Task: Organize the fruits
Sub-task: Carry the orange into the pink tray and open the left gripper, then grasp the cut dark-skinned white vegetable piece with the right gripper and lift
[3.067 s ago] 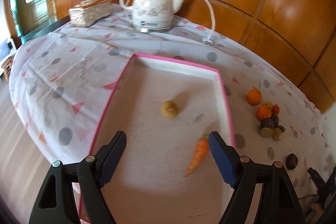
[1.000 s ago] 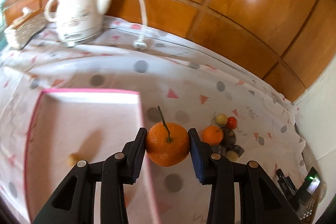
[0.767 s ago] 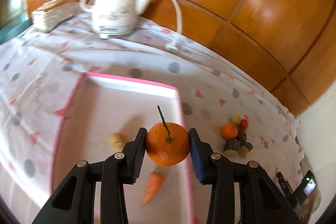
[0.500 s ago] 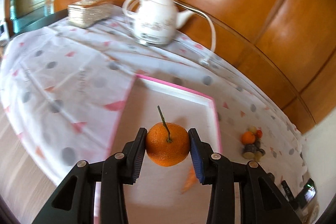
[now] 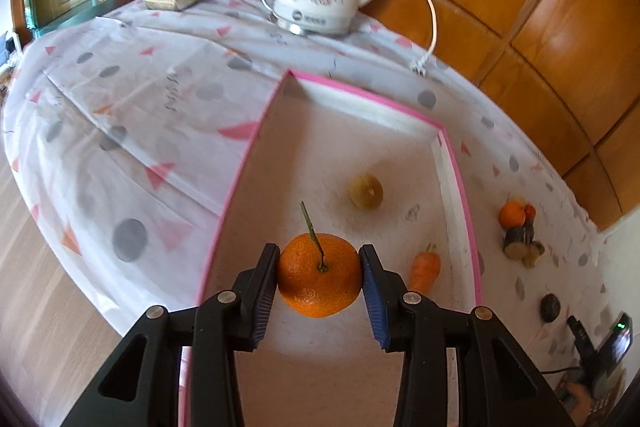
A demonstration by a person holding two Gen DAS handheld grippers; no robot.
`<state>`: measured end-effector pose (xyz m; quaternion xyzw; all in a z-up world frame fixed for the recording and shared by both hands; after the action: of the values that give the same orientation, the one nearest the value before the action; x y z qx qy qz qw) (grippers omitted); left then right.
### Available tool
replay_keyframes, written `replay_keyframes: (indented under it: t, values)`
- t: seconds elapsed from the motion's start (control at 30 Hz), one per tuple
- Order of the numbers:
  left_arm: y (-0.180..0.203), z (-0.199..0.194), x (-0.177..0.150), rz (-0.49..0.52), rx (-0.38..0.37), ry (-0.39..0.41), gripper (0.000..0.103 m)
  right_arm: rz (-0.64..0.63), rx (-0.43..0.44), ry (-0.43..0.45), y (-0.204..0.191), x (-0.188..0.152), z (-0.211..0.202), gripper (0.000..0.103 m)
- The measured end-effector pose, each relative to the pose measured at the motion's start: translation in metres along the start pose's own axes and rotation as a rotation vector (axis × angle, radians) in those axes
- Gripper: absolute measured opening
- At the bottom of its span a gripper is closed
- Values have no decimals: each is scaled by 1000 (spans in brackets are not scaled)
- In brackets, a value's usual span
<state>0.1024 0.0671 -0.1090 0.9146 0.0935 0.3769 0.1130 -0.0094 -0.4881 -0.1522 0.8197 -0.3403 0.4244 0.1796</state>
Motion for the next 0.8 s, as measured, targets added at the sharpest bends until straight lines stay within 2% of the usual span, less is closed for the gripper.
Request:
replay_keyframes:
  t: [0.23,0.47,0.6,0.8]
  values:
    - [7,6,-1,38,19,7,41,-6,-3,-1,-1,0,0,77]
    - [7,1,5,49,35,42,50,-8,-2,-3,-1,0,1,77]
    - [5,-4,5,48,55,55,59,-7,-1,-4,0,-1,1,77]
    - [3,-7,3,39,70,58,61,-10,1,-10,0,-1,0,77]
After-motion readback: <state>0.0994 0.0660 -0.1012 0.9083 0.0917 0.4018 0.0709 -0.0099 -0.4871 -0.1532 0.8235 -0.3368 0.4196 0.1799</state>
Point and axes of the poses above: each gripper's, at about its wrist camera, not at the fingertips, and z roughly the way its jaws point, y to its right, x to its top, the point moved 8 cm from there along z, roughly the way its jaws point, and after that the axes turned 12 degrees about y, right-handed, at the moved point
